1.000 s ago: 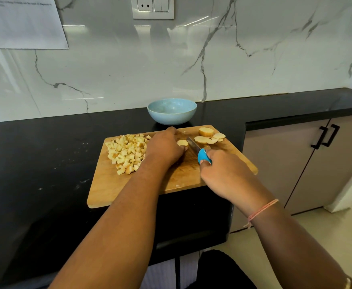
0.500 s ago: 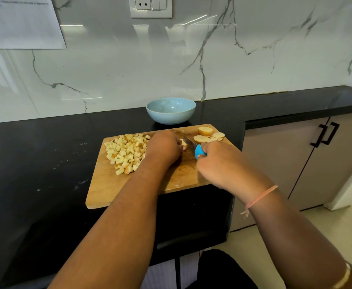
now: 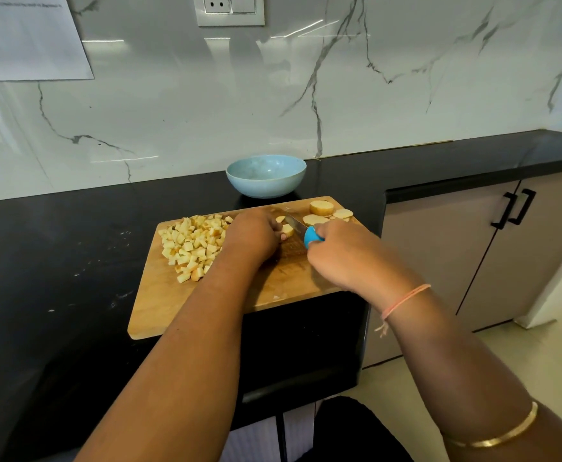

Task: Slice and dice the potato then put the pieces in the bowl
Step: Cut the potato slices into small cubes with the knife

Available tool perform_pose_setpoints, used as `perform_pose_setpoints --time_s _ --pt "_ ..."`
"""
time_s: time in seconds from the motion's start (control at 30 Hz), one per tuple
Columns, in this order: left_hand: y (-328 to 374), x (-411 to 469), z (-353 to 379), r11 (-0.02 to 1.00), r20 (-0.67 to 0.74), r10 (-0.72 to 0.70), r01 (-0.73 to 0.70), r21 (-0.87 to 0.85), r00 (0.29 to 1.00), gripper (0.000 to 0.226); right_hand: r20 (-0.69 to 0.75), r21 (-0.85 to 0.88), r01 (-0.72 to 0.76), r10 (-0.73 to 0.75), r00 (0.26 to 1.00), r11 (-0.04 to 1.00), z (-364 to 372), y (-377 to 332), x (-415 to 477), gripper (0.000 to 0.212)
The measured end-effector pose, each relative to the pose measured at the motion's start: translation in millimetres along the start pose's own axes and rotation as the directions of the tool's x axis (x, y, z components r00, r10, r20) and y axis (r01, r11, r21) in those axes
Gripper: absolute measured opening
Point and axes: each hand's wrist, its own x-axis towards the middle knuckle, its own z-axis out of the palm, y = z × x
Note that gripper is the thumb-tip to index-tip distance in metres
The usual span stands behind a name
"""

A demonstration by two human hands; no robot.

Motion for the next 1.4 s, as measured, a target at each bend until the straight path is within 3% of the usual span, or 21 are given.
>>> perform_pose_setpoints --time_s 0.2,0.43,0.6,0.93,1.4 --pt "-1 -1 0 0.999 -0.031 -0.013 0.011 -0.052 0.999 0.028 -0.136 -0.009 0.054 -0.055 0.989 0.998 -13 3 8 0.037" --pt "-4 -3 1 0.998 -0.048 -0.01 0.007 -0.068 0.999 0.032 -0.075 -0.083 0.075 -0.081 0.994 0.994 -11 3 21 0.032" --pt "-7 -2 6 0.992 -0.082 0.024 -0.034 -0.123 0.996 0.052 -0.049 -0.045 0.052 -0.054 0.997 0.998 -24 11 12 0.032" --pt "-9 4 9 0.993 -0.071 0.045 -0.052 -0.105 0.996 0.056 -0.1 0.08 0.073 -0.065 0.993 0.994 -17 13 5 0.034" --pt "-5 -2 9 0.988 -0.032 0.142 -0.14 0.059 0.989 0.045 -0.14 0.047 0.082 -0.075 0.987 0.996 11 20 -10 0.04"
